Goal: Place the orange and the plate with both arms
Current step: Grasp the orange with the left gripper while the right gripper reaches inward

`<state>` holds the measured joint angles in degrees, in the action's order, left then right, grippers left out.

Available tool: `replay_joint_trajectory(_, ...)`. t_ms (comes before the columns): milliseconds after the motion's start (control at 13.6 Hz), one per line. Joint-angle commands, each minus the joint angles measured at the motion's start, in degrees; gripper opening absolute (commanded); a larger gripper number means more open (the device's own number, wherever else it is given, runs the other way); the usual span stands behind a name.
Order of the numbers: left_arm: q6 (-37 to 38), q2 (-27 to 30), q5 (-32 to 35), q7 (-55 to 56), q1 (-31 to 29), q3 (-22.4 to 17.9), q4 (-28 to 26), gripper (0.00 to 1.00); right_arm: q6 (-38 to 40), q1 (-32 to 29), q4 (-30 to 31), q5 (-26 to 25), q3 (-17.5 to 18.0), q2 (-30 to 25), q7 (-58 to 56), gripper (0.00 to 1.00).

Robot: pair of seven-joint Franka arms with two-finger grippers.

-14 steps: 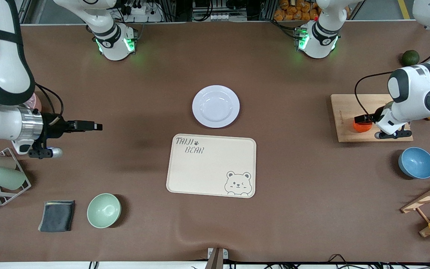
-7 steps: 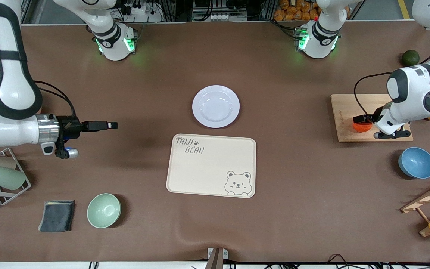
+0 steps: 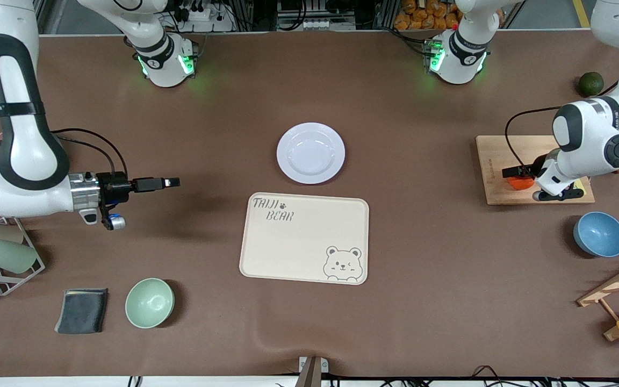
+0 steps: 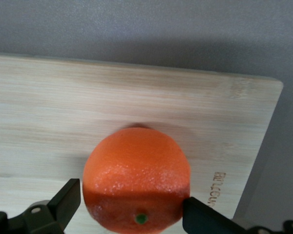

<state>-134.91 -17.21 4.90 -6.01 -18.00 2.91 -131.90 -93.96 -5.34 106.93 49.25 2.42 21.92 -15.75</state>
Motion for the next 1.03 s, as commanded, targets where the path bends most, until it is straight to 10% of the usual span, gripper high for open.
replay_joint_trajectory(0, -0.44, -1.15, -0.77, -0.58, -0.63, 0.34, 0.68, 0.85, -0.09, -0.81, 1.78, 3.56, 0.40, 0.84, -3.93, 1.00)
replay_joint_trajectory(590, -0.35, -1.33, -0.86, -0.23, -0.54, 0.43, 0.77, 0.03, 0.53, -0.46, 2.31, 6.21, 0.48, 3.20, -7.62, 1.00)
replay_joint_trajectory(959, 2.10, -0.28, -3.58, -0.32, -0.28, 0.87, 1.21, 0.00, 0.53, -0.46, 2.31, 6.29, 0.57, 4.18, -9.13, 1.00)
